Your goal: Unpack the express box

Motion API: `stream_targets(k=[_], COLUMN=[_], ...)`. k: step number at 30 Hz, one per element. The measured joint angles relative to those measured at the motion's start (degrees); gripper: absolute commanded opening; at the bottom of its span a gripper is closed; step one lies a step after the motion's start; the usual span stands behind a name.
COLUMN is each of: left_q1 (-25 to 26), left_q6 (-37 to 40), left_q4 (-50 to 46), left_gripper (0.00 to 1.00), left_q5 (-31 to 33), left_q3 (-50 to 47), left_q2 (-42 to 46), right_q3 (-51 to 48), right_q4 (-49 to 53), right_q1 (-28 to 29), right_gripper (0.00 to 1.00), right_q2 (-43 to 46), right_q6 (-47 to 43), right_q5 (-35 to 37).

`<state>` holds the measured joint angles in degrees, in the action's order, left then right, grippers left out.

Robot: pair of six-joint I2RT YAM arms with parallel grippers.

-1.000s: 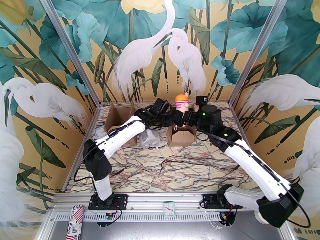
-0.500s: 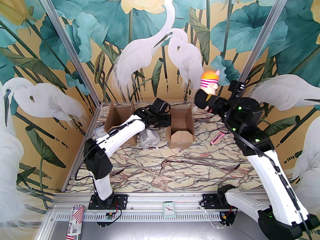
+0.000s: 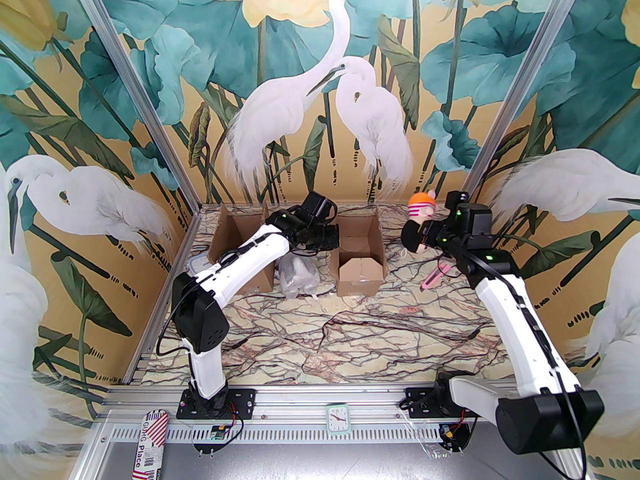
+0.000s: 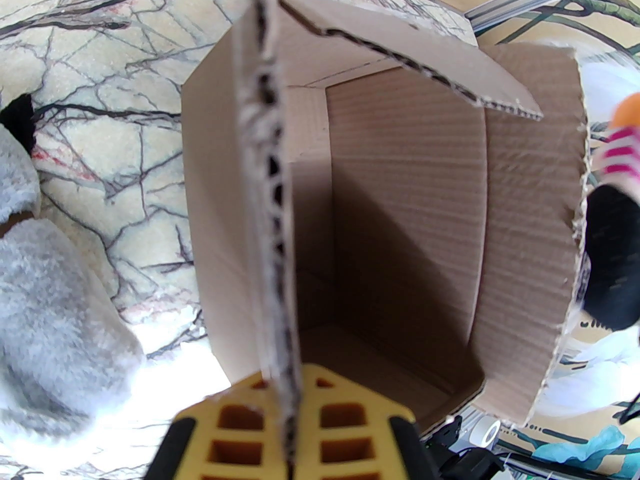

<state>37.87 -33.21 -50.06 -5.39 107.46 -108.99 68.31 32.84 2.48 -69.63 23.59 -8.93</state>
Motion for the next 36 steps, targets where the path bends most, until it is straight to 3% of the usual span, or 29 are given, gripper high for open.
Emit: stream_targets(k=[11, 23, 25, 27, 32, 36], left_q1=[-4.11, -5.09, -5.31, -5.4, -5.4, -5.4], left_q6=[2.84, 5.22, 5.46, 5.97, 7.61, 8.81], left_q4=[-5.7, -8.87, -9.09, -9.14, -9.42, -9.11], left_gripper=[0.0, 0.0, 0.05, 0.19, 0.54, 0.71], left_q5=[-2.38, -4.04, -4.22, -4.46, -5.4, -5.51], left_q3=[10.71, 14.97, 14.97, 14.97, 14.97, 15.02], left_q2=[-7.17, -10.01, -10.01, -10.01, -10.01, -9.92], right_q3=[-5.16, -2.43, -1.92, -1.55, -1.18, -1.18], right_q4=[-1.64, -6.1, -6.08, -6.12, -5.9, -5.01], right_q1=[2.03, 3.58, 3.8, 3.96, 4.33, 4.48], right_gripper=[0.0, 0.01, 0.17, 0.47, 1.0, 0.99], right_q2=[-16.02, -27.56, -28.11, -28.2, -27.58, -22.67], right_q6=[-1.22, -1.25, -1.16, -1.14, -1.84, -2.93], right_q5=[-2.36, -3.28, -3.1, -2.89, -0.42, 3.21])
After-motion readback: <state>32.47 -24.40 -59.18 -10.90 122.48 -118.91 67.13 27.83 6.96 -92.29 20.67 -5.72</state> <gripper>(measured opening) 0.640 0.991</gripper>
